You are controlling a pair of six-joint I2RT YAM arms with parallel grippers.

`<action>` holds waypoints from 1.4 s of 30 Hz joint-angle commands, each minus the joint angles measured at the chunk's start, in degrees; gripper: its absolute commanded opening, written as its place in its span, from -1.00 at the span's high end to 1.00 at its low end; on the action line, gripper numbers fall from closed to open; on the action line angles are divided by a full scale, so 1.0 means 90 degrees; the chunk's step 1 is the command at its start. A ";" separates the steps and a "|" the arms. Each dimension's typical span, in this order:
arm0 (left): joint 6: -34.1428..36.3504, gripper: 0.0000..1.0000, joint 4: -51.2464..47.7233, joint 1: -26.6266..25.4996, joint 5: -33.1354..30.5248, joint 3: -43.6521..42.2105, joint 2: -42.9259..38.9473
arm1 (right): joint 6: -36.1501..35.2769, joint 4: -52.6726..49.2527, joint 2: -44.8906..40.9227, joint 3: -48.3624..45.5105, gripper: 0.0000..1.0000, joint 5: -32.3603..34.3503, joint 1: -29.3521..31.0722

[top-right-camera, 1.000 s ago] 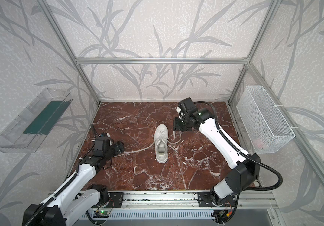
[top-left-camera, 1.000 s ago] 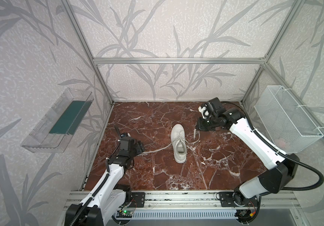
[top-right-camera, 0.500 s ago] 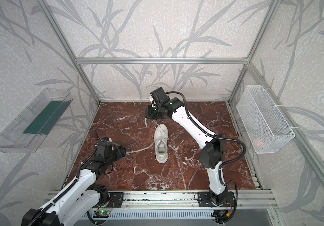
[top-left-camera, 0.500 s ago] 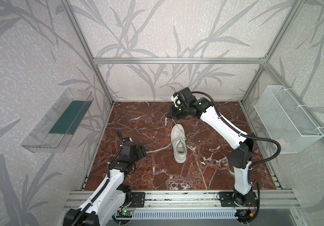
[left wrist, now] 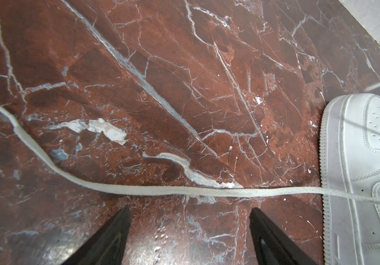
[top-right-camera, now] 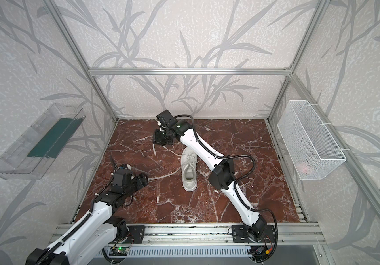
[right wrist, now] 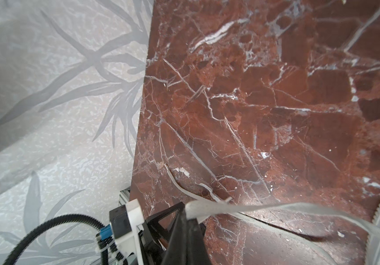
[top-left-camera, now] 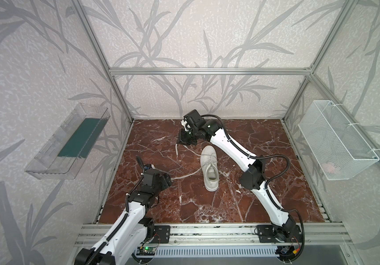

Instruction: Tie the shoes

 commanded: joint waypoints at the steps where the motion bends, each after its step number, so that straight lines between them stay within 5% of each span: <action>1: -0.0157 -0.67 -0.0092 -0.0021 0.0014 -0.0088 -0.0161 | 0.0485 0.0457 0.0175 -0.0197 1.00 -0.0202 -0.0002; 11: -0.0226 -0.67 -0.0051 -0.0020 0.0186 -0.0122 -0.0114 | 0.0772 0.0810 0.0997 -0.0041 0.88 -0.0529 0.0031; 13: -0.0231 -0.67 -0.0055 -0.0020 0.0211 -0.0119 -0.0097 | 0.0772 0.0813 0.1101 0.0009 0.70 -0.0665 0.0031; 17: -0.0169 -0.67 -0.0089 -0.0031 0.0238 -0.0092 -0.0160 | 0.0660 0.1040 0.1022 -0.0072 -0.07 -0.0797 0.0031; 22: -0.0004 -0.66 -0.0064 -0.0060 0.0273 0.0041 -0.0105 | 0.0428 0.1048 0.0478 -0.0234 -0.33 -0.0467 0.0012; 31: 0.0727 -0.61 -0.0258 -0.0360 -0.0011 0.0861 0.0444 | -0.0952 0.0616 -0.1379 -0.1720 -0.39 0.0210 -0.0270; 36: 0.1728 -0.59 -0.0566 -0.0927 -0.0294 0.1649 0.1199 | -0.1658 0.0684 -0.2665 -0.3173 -0.37 0.0285 -0.0769; 42: 0.1733 -0.57 -0.1025 -0.1299 -0.0211 0.2268 0.2096 | -0.2029 0.1664 -0.4247 -0.5568 -0.36 -0.0038 -0.1779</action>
